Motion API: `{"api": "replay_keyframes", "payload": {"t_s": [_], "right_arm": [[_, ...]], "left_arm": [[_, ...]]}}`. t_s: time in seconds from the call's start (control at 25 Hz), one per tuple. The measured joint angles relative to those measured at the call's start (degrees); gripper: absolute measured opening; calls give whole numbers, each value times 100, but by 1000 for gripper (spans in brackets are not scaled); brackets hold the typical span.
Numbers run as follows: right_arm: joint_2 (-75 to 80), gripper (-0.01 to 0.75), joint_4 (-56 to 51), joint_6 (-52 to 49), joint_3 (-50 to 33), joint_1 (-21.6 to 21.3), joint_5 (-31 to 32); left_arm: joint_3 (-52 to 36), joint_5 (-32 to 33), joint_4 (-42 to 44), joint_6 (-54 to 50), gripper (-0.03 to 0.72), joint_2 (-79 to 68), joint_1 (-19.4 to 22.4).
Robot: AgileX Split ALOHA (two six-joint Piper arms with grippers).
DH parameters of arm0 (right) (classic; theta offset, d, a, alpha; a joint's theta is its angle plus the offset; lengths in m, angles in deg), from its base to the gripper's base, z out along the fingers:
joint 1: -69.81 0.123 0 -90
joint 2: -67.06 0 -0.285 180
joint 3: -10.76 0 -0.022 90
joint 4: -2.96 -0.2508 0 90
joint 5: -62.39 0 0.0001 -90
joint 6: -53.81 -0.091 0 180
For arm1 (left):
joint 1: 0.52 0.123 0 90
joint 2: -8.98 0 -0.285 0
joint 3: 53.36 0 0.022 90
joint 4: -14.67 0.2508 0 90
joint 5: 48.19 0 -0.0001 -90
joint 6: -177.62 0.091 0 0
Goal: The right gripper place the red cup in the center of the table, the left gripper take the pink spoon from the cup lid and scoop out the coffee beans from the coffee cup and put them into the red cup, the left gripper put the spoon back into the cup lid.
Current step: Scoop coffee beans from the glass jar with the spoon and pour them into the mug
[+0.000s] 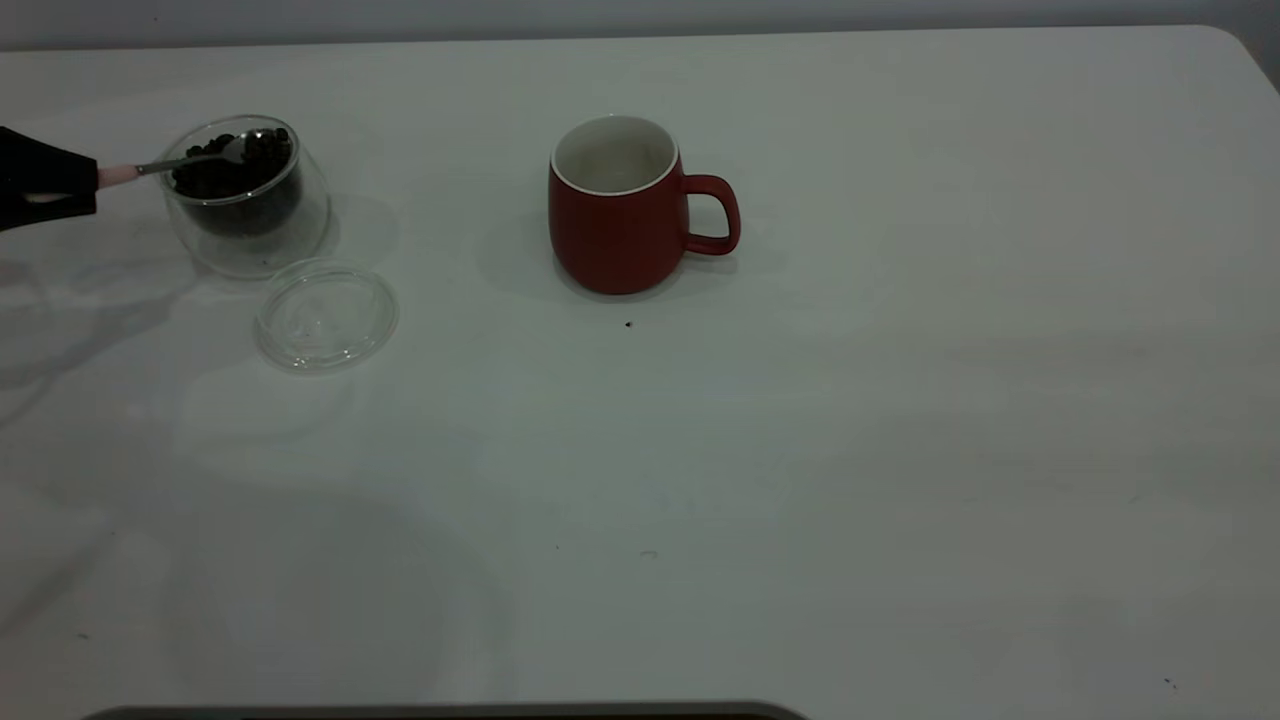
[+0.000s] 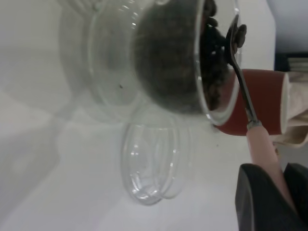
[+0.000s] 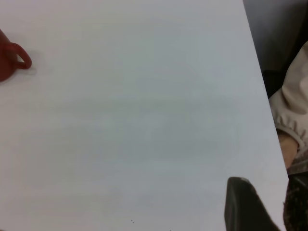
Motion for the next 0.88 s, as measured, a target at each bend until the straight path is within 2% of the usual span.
{"api": "replay_keyframes", "payload": {"t_s": [0.44, 0.88], "right_arm": [[0, 239, 0, 0, 0, 0, 0], [0, 239, 0, 0, 0, 0, 0]], "left_arm": [[0, 157, 77, -26, 123, 0, 30], [1, 301, 83, -229, 123, 0, 492]]}}
